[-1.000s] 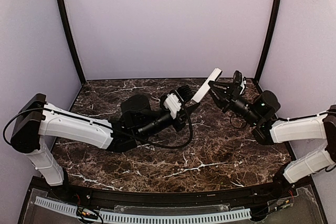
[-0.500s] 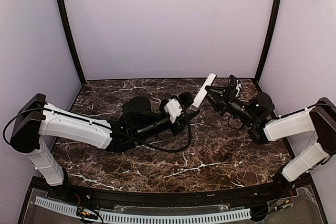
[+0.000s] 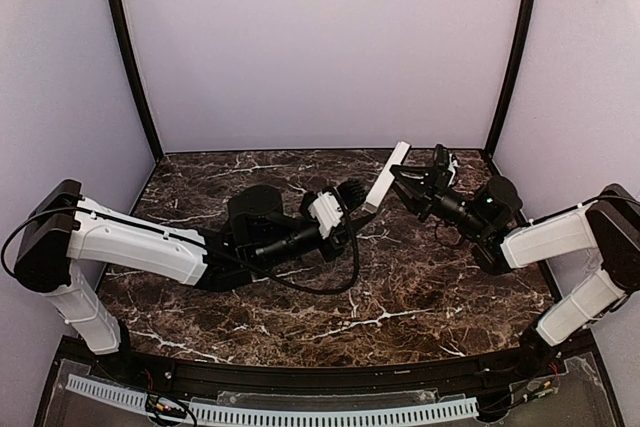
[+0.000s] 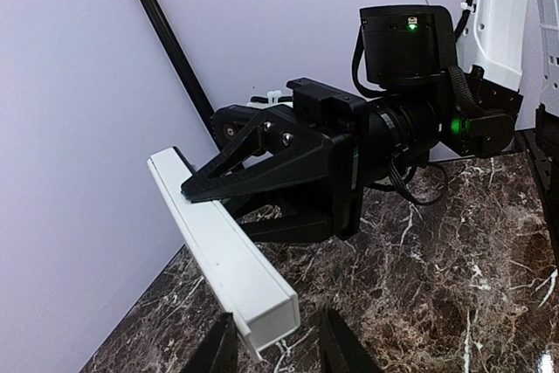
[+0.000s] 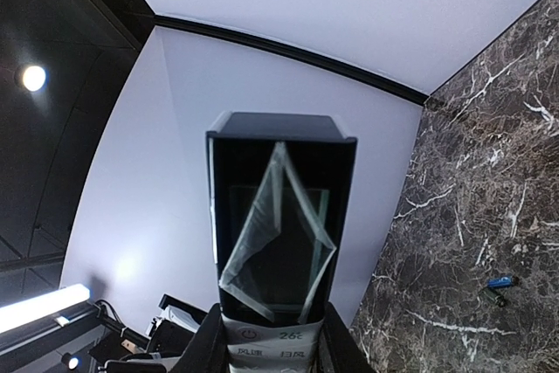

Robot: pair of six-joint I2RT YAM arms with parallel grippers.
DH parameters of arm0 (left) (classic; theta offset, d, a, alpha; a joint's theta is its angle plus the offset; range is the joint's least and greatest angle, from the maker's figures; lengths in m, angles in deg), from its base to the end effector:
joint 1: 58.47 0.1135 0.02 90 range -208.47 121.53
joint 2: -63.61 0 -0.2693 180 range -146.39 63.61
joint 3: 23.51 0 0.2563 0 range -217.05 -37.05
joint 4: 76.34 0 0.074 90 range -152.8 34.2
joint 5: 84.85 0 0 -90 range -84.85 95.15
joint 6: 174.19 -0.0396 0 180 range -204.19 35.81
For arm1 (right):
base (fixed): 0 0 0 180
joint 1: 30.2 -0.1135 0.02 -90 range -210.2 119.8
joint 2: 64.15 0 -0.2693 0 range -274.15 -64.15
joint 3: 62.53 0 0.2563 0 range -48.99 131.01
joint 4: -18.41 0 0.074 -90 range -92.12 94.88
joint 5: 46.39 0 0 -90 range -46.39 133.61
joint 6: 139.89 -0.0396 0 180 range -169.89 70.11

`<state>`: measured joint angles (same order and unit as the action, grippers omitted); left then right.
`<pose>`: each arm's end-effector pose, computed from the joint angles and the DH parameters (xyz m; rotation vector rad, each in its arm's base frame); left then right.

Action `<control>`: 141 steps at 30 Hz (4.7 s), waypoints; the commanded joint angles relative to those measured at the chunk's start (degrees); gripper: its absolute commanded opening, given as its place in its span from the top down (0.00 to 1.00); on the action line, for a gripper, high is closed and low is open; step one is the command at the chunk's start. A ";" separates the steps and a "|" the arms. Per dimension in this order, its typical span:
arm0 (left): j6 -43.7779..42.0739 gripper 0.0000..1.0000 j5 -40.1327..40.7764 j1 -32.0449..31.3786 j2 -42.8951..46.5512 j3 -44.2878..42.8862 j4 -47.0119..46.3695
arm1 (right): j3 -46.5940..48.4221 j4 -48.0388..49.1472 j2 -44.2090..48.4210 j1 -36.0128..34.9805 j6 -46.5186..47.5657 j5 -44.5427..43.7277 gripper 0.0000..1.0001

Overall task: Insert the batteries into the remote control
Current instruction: Remove the battery cover from the remote control, then place the battery cover at the center of the board, then pass from the right arm to the left

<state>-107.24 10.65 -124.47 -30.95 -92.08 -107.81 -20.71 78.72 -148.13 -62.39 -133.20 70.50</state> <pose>0.1599 -0.3499 0.2805 0.9929 1.1224 -0.5360 0.2322 0.1673 0.2433 0.2022 1.5783 1.9566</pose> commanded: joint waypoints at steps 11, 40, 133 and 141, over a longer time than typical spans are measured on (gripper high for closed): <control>-0.04 0.84 2.11 0.95 2.29 0.89 0.72 | 1.95 10.65 0.53 0.40 -2.24 2.14 1.00; 3.89 1.00 33.62 1.34 18.89 17.65 6.49 | -3.77 1.84 8.30 8.39 2.20 5.47 1.00; 58.26 0.31 -29.14 7.16 -0.64 -14.36 19.89 | 5.05 23.40 4.99 5.09 8.98 26.82 1.00; 65.32 0.43 -36.13 7.46 -3.69 -14.52 9.09 | 5.82 24.42 4.02 4.59 8.36 27.07 1.00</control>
<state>-45.97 -21.55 -117.43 -33.95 -106.33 -91.90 -16.87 79.68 -144.29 -57.12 -124.33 96.82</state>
